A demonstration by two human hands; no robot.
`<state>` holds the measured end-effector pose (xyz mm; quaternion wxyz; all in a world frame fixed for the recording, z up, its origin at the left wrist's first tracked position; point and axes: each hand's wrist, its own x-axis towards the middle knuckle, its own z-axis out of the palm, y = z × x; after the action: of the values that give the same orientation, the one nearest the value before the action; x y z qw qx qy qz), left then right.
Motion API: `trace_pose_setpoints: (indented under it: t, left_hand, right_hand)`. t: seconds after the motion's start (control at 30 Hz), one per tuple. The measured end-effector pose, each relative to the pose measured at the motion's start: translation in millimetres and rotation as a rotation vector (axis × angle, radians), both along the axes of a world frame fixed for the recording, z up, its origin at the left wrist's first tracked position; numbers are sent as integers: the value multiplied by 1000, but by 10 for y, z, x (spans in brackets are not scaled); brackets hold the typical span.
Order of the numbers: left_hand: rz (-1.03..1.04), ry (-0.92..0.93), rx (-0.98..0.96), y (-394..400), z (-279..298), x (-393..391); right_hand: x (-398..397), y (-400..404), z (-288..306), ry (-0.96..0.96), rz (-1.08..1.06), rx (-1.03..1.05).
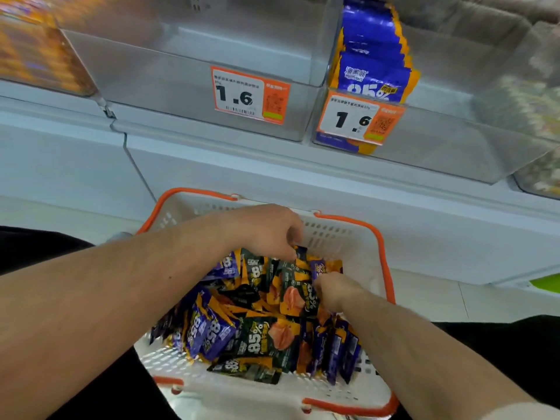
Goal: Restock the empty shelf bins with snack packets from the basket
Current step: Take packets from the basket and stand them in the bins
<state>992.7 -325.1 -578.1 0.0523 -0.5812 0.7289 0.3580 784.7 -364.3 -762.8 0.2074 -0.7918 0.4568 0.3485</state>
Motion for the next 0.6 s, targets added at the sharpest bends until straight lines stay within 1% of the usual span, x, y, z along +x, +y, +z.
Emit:
trace_pose_setpoints:
  t: [0.07,0.17,0.27,0.33,0.4,0.53,0.6]
  left_hand:
    - [8,-2,-5,-10,3,9]
    - [54,-24,-7,-38,27,51]
    - [124,-30,20,-73,88,133]
    - [163,-34,48,-102,141,205]
    - [212,-28,72,-129,207,293]
    - [354,-21,95,-183,365,472]
    - [413,36,139,-207,405,564]
  right_hand:
    - [38,-47,77,30,83,-1]
    - [158,-199,371,42,196,19]
    - [240,-413,833,-67,208,-10]
    - [233,-544,1159,-188,143,-25]
    - [210,-631,1476,-332,19,15]
    - [139,-668,1939,-706,-337,172]
    - [101,-655,2052,-928,-481,331]
